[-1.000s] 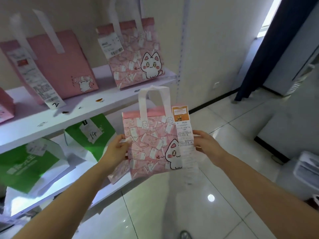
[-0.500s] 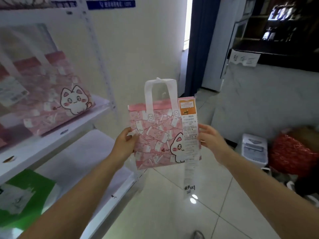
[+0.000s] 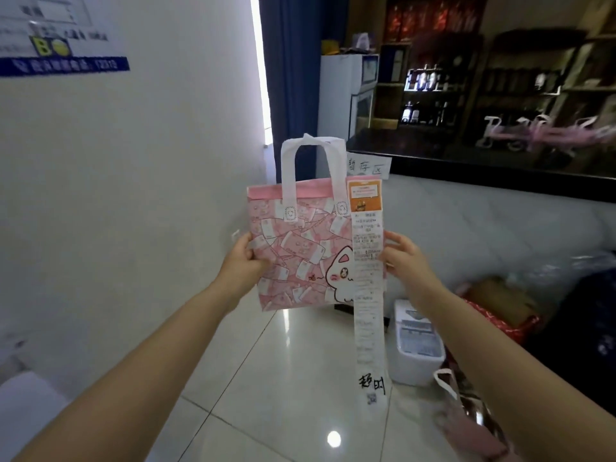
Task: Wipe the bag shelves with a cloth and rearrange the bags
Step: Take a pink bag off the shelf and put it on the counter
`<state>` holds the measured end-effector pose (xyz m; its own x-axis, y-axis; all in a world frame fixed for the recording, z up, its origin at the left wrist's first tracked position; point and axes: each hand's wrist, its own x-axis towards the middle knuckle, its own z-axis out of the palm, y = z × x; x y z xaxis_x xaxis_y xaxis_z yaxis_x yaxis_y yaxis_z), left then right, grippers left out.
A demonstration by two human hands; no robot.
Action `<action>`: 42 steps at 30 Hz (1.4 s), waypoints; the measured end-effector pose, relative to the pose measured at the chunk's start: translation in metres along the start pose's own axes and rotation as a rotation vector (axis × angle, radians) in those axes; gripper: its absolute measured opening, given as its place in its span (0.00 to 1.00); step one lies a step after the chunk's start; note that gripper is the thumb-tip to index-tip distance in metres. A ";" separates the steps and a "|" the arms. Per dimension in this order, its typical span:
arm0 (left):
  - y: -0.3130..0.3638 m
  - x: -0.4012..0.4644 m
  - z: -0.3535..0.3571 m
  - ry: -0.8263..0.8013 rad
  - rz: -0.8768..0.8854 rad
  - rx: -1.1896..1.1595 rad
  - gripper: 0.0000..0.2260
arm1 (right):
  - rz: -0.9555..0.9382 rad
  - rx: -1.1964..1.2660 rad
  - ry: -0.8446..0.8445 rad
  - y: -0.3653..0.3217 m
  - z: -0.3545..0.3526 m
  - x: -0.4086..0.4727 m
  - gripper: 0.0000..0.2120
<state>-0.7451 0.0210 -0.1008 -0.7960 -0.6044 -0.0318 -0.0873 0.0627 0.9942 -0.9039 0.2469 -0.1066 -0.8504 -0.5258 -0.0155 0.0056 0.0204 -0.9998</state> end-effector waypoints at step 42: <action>0.123 0.659 0.235 -0.158 0.251 0.091 0.28 | -0.241 -0.032 0.332 -0.079 -0.160 0.595 0.21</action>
<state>-1.4212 -0.1827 -0.0234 -0.8820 -0.4308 0.1908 0.0760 0.2696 0.9600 -1.4950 0.0687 -0.0343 -0.9489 -0.2157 0.2302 -0.2269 -0.0405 -0.9731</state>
